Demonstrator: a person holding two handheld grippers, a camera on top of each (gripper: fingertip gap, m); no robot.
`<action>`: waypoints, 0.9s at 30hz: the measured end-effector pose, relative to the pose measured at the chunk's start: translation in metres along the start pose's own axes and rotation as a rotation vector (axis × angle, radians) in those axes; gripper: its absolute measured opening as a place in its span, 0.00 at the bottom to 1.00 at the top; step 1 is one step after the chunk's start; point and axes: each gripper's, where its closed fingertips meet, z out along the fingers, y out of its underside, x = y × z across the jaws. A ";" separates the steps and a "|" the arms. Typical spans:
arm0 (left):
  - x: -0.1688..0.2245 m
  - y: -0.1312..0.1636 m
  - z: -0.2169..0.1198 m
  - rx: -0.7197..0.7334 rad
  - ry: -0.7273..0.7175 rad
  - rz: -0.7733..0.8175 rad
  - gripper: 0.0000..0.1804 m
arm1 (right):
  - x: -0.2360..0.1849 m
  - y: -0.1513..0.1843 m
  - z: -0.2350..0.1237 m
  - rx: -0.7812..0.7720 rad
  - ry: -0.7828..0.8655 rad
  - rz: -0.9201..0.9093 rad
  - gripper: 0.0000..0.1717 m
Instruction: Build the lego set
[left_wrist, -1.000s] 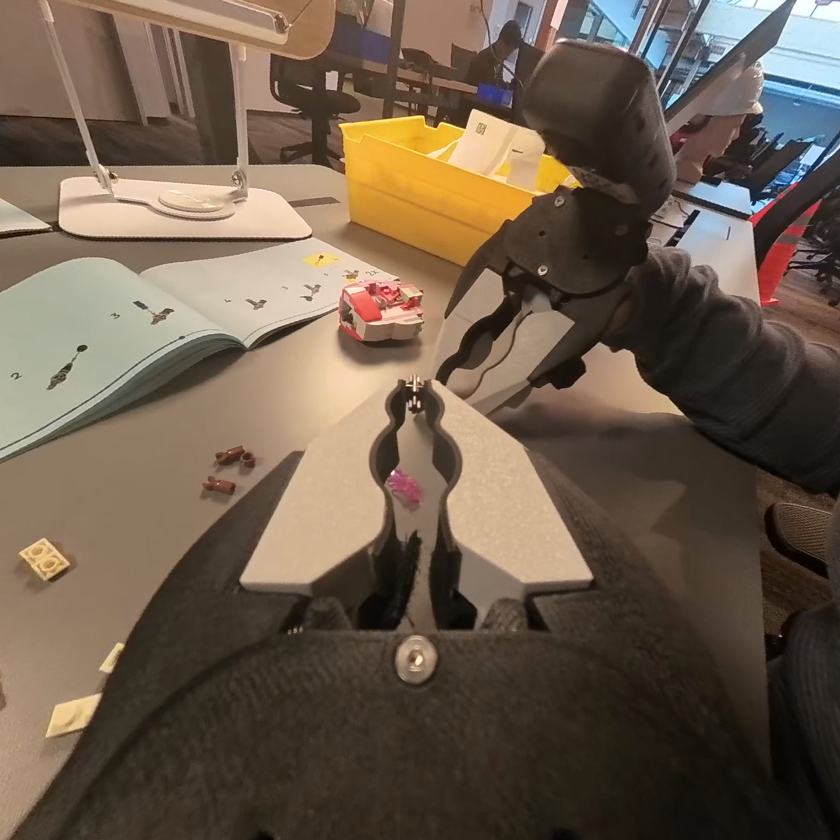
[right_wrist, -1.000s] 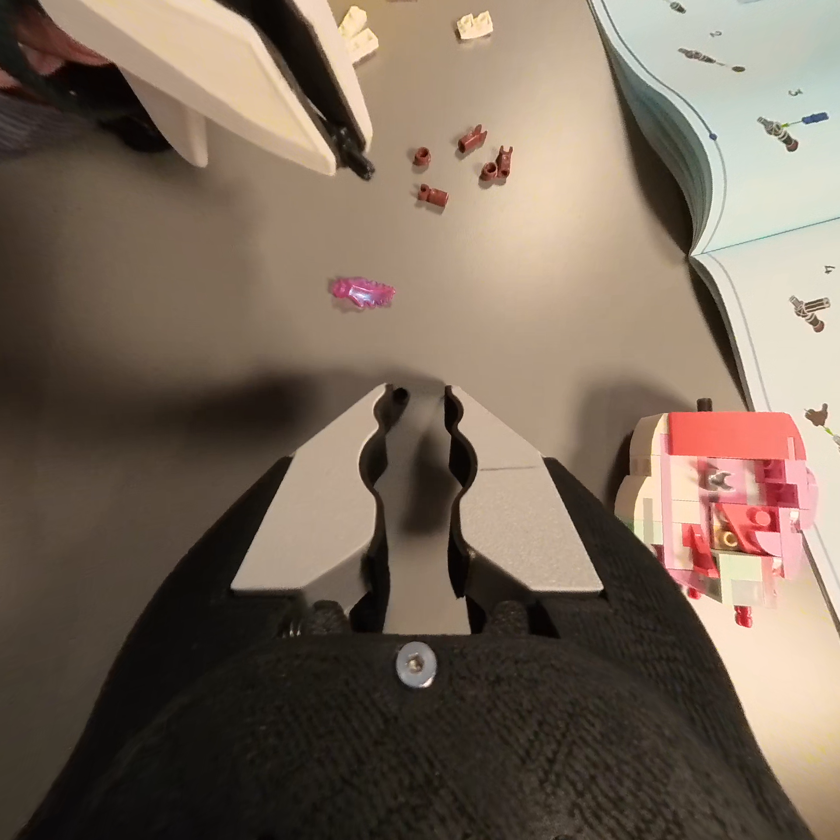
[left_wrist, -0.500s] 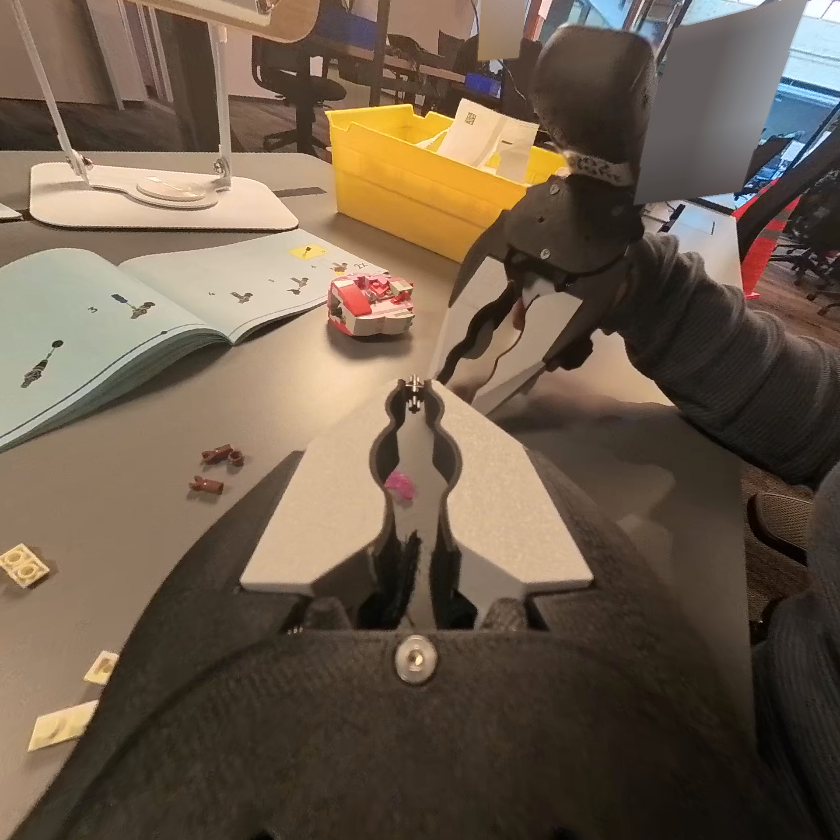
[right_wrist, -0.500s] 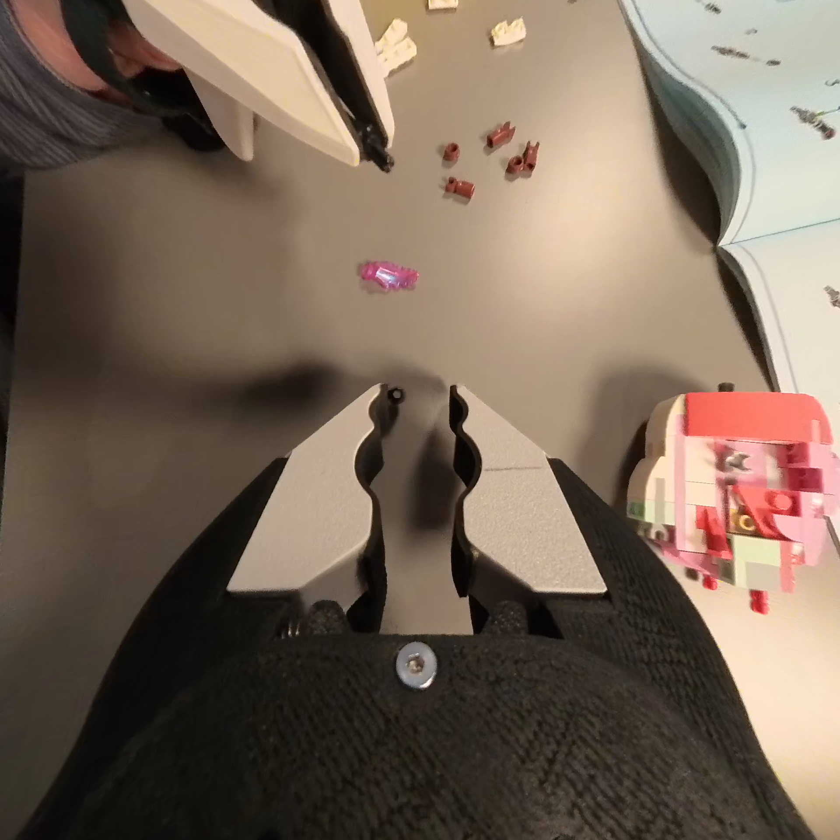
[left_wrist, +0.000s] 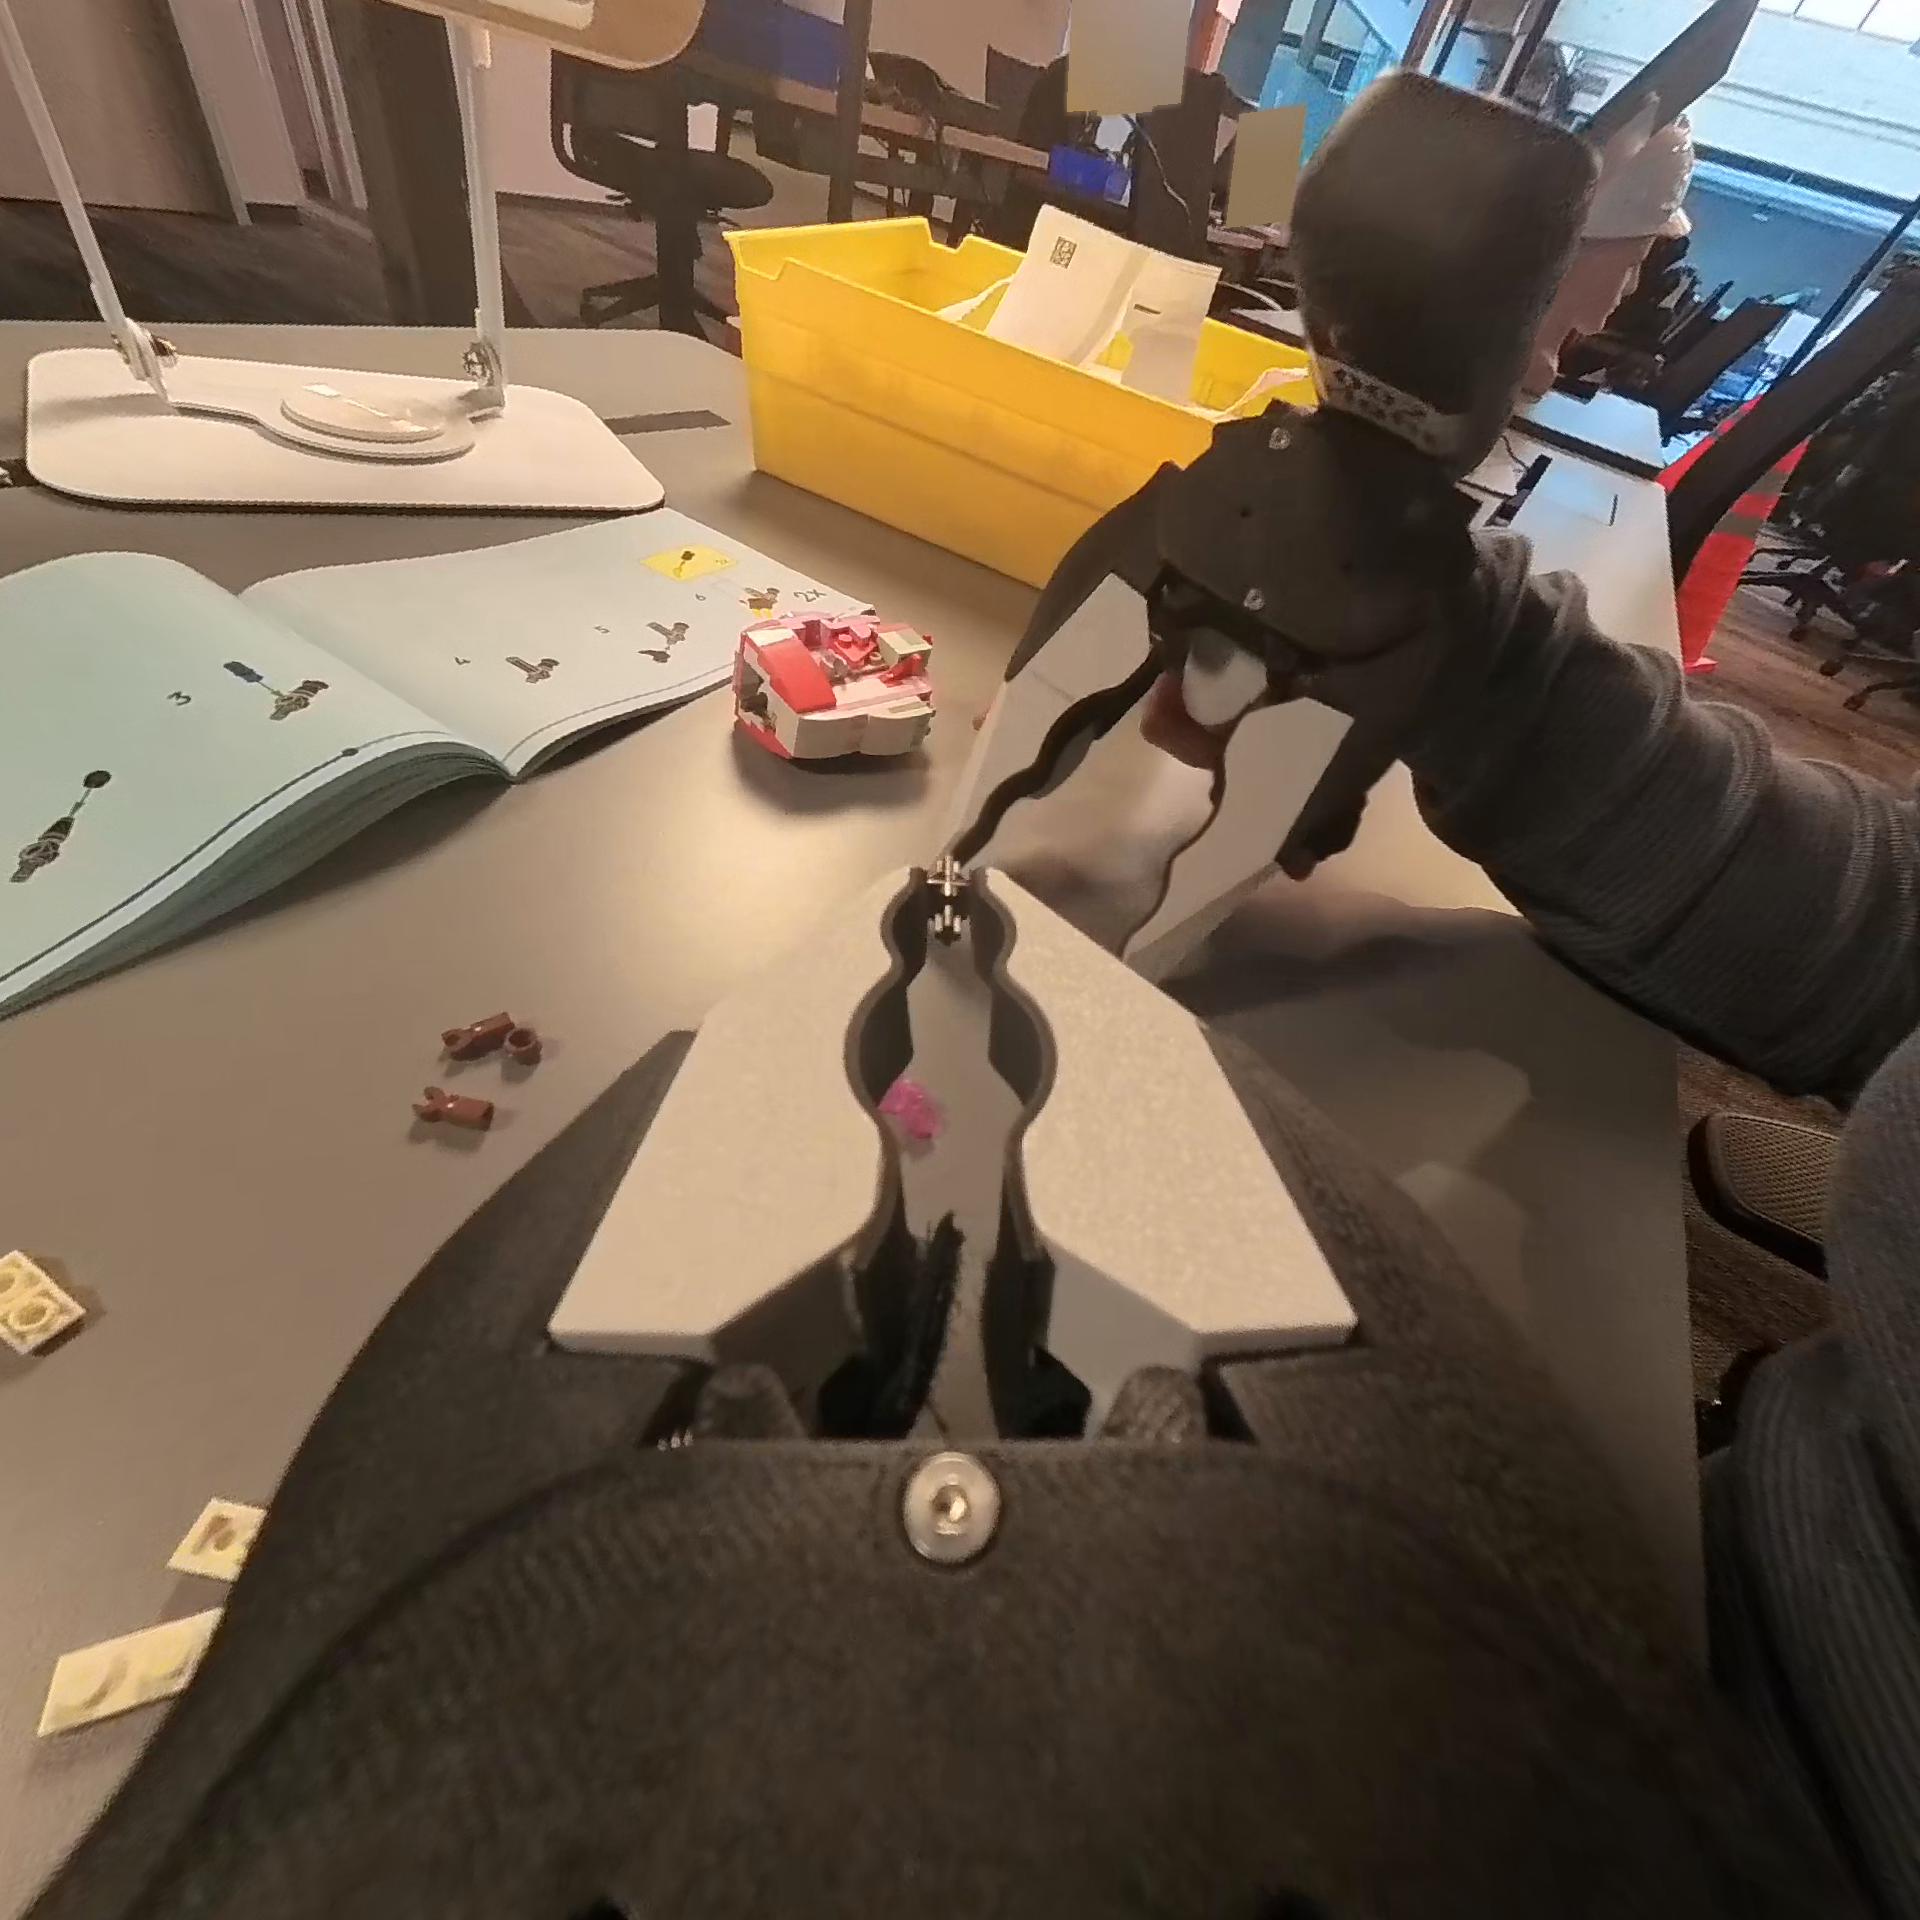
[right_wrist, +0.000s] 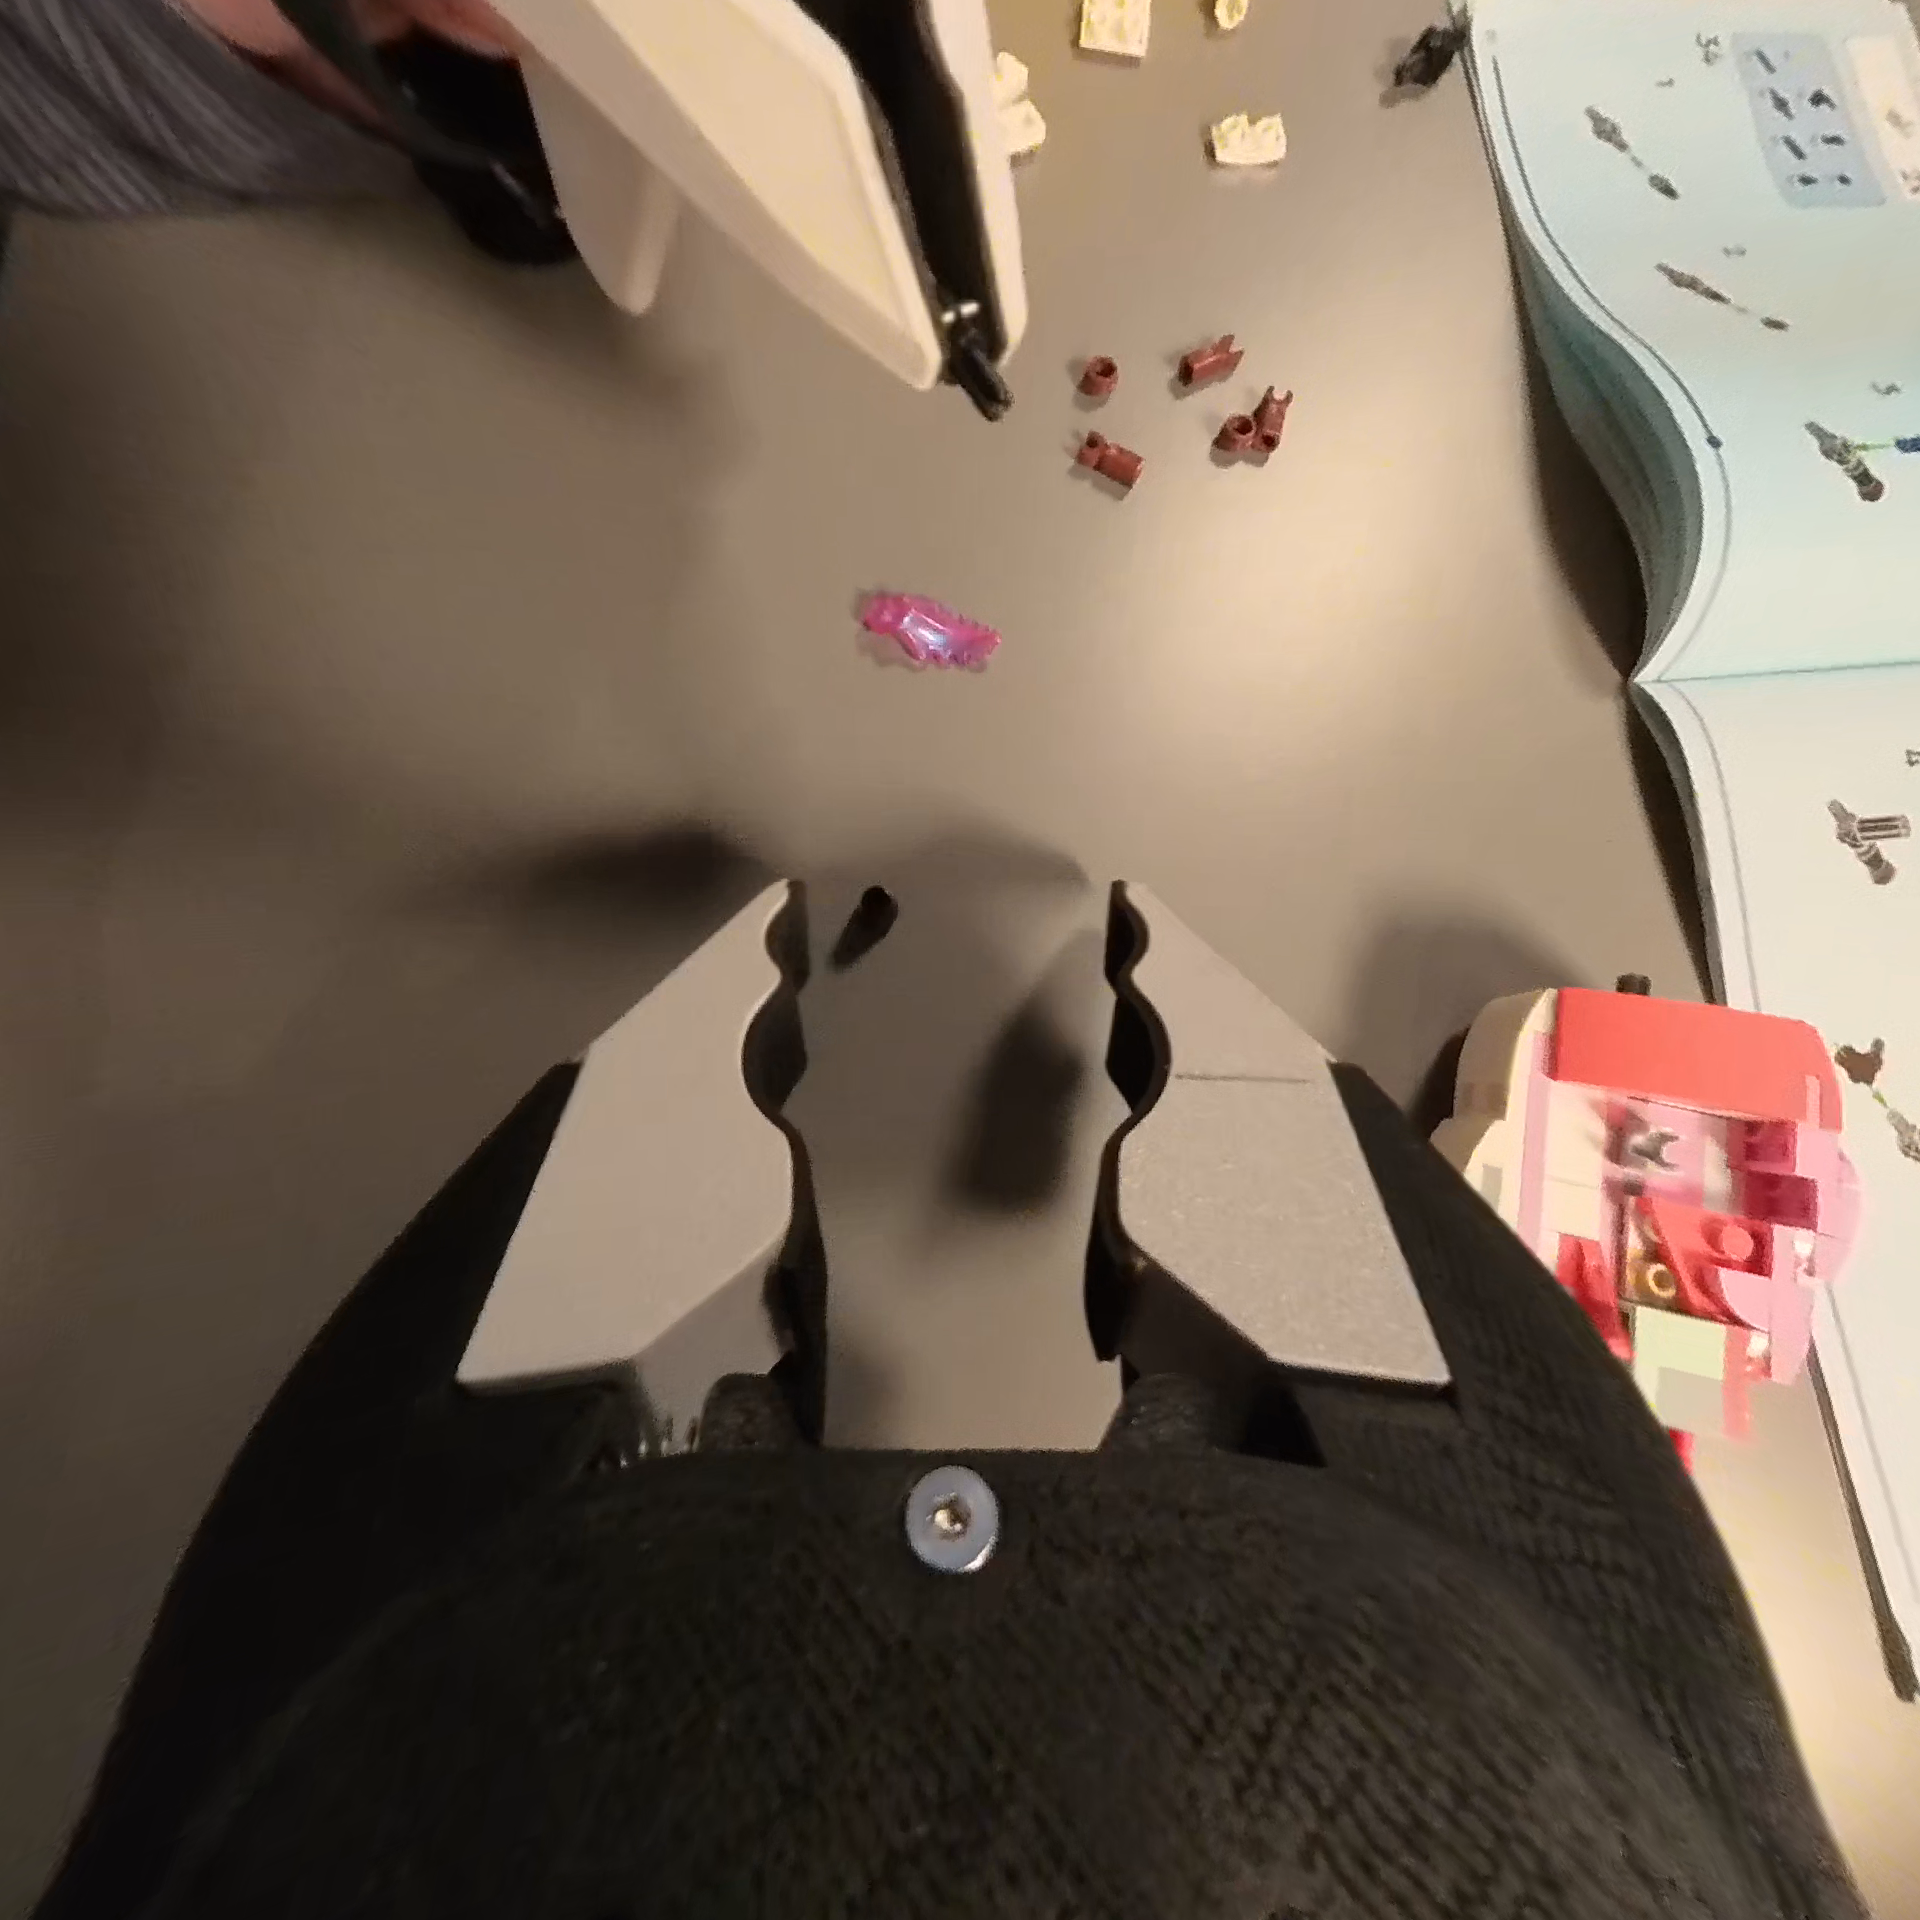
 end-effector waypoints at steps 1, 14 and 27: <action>0.000 0.000 0.000 0.000 0.001 0.000 0.04 | -0.001 -0.001 0.000 0.004 0.000 -0.013 0.35; 0.002 0.001 0.000 -0.003 0.013 -0.004 0.04 | -0.008 -0.001 -0.014 0.050 -0.086 0.064 0.05; 0.002 0.000 0.000 -0.001 0.020 -0.009 0.04 | -0.008 0.004 -0.008 0.031 -0.109 0.118 0.10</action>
